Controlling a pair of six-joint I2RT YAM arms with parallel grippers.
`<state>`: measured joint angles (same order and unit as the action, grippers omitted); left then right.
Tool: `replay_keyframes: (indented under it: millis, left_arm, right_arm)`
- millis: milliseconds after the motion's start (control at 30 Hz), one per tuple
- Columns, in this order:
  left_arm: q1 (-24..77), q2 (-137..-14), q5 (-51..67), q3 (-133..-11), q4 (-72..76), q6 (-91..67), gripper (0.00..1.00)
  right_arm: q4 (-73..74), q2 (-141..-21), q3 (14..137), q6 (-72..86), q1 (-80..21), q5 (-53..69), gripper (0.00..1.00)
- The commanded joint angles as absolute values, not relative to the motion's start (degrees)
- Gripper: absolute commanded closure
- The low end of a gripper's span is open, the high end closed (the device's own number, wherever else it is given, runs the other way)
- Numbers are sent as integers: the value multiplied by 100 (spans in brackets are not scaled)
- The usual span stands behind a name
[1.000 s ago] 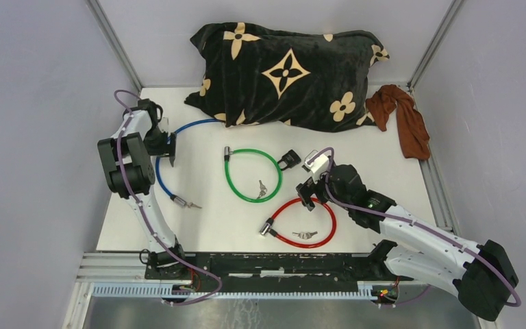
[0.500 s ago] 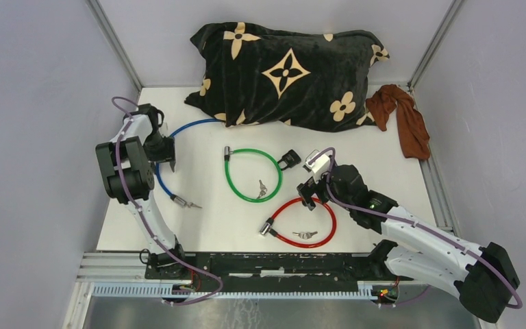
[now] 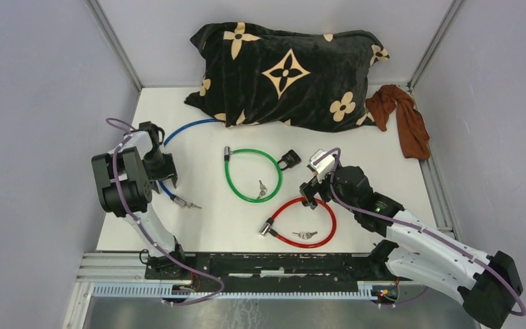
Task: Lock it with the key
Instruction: Pick up the lock from the center of the board.
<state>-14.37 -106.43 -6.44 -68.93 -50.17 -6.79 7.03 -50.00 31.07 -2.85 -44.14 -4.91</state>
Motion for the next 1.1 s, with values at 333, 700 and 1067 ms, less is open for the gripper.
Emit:
replay_keyframes:
  millis: [333,700,1067]
  left_arm:
    - [-1430,-9435,-309,-6110,-4600,-848,98]
    - [-1426,-6701,-674,-6253,-4411,1636,98]
    - [-1220,-5897,337,-6793,-5579,3311,98]
  right_arm:
    - [571,-5068,3536,-270,-4425,-123,2]
    - [-336,-7427,5730,-1291,-4427,2098,2]
    - [-1440,-10872,8769,-1343,-4430,2272,4]
